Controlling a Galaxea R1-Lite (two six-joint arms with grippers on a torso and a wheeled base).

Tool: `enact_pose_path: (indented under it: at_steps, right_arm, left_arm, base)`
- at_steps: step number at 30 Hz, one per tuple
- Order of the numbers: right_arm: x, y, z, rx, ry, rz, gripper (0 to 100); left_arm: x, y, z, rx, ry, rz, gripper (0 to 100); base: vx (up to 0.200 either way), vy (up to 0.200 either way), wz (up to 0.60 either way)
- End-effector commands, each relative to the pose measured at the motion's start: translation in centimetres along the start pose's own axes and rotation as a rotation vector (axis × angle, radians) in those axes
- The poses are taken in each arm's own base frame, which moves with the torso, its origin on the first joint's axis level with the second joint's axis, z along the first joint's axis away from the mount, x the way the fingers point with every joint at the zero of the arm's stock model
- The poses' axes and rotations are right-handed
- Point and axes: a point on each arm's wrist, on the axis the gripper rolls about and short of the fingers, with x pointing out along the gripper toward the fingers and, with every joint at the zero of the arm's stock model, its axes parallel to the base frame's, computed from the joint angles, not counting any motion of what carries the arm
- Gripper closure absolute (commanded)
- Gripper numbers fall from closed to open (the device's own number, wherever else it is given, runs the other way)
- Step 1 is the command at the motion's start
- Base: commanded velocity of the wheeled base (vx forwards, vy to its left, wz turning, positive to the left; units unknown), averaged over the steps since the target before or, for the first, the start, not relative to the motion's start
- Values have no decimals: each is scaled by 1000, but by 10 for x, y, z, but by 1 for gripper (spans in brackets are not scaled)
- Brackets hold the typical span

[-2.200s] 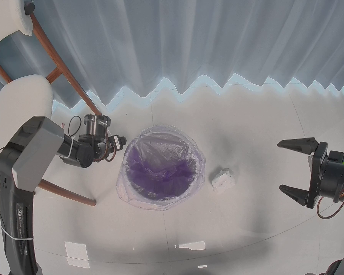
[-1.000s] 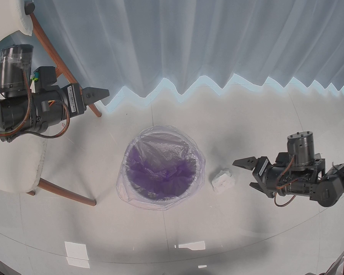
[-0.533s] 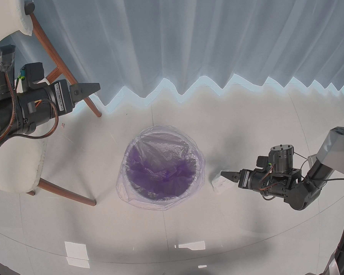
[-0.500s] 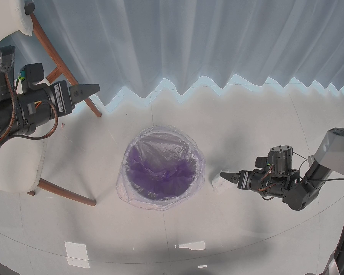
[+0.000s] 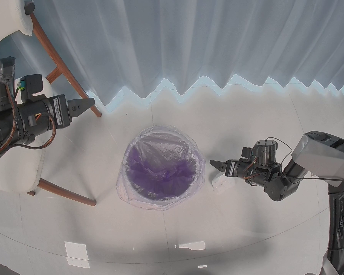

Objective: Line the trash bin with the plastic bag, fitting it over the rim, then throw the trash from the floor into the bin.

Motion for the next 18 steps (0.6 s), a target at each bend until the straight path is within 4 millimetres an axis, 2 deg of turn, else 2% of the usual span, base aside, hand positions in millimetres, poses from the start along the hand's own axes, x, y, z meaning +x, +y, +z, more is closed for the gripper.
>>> enact_pose_path:
  at_steps: [1, 7, 10, 16, 18]
  right_arm:
    - [17, -2, 1, -6, -14, 9, 0]
    - [24, 3, 5, -13, -17, 20, 0]
    - [26, 6, 4, -15, -13, 26, 0]
    - [25, 8, 2, -16, -4, 28, 0]
    - [25, 9, 1, -18, -4, 31, 0]
  left_arm:
    - [-1, 3, -3, -3, 6, 23, 0]
    - [-12, 10, -4, -10, 18, 24, 0]
    - [-13, 16, -2, -16, 48, 50, 0]
    - [-9, 13, -1, -10, 45, 47, 0]
    - [-10, 10, -1, -5, 45, 38, 0]
  base:
    - [0, 0, 0]
    - [0, 0, 0]
    - [200, 0, 0]
    - [200, 0, 0]
    - [0, 0, 0]
